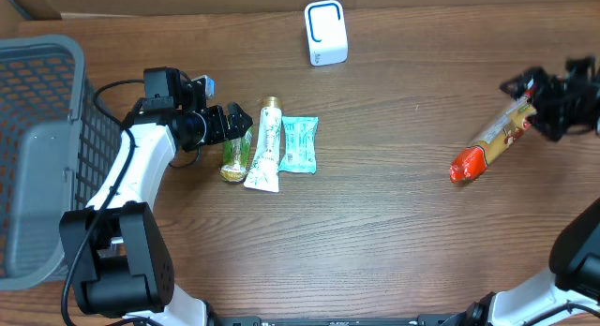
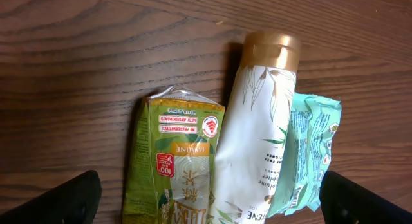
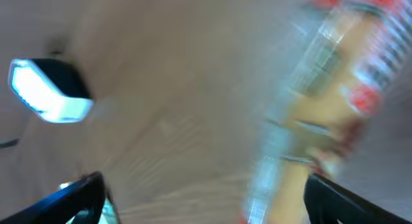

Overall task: Scan the item barcode
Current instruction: 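Reach the right gripper to the mint-green packet and grasp it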

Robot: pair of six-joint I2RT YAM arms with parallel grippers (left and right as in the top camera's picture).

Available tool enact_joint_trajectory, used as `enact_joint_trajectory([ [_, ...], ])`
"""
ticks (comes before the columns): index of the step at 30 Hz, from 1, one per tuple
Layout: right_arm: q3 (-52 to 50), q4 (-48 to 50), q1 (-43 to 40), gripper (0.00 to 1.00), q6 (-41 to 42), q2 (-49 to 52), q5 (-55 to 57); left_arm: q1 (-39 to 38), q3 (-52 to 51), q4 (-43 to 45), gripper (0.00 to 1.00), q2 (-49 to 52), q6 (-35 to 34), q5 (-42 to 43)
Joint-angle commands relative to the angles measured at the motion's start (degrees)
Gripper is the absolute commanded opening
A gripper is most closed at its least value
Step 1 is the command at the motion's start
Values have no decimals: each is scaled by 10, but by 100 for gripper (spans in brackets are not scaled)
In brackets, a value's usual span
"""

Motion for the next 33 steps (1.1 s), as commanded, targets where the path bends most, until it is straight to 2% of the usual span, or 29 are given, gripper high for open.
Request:
enact_joint_trajectory([
  [1, 86, -26, 81, 100, -72, -14, -9, 3, 7, 0, 100, 0, 5, 0],
  [8, 98, 57, 272, 100, -67, 4, 47, 3, 7, 0, 100, 0, 5, 0],
  [14, 112, 109, 394, 100, -63, 83, 50, 3, 7, 0, 100, 0, 5, 0],
  [27, 127, 166, 498, 99, -70, 219, 56, 3, 7, 0, 99, 0, 5, 0],
  [30, 127, 179, 509, 93, -72, 240, 88, 3, 7, 0, 100, 0, 5, 0],
  [33, 127, 182, 516, 83, -117, 254, 114, 3, 7, 0, 99, 0, 5, 0],
])
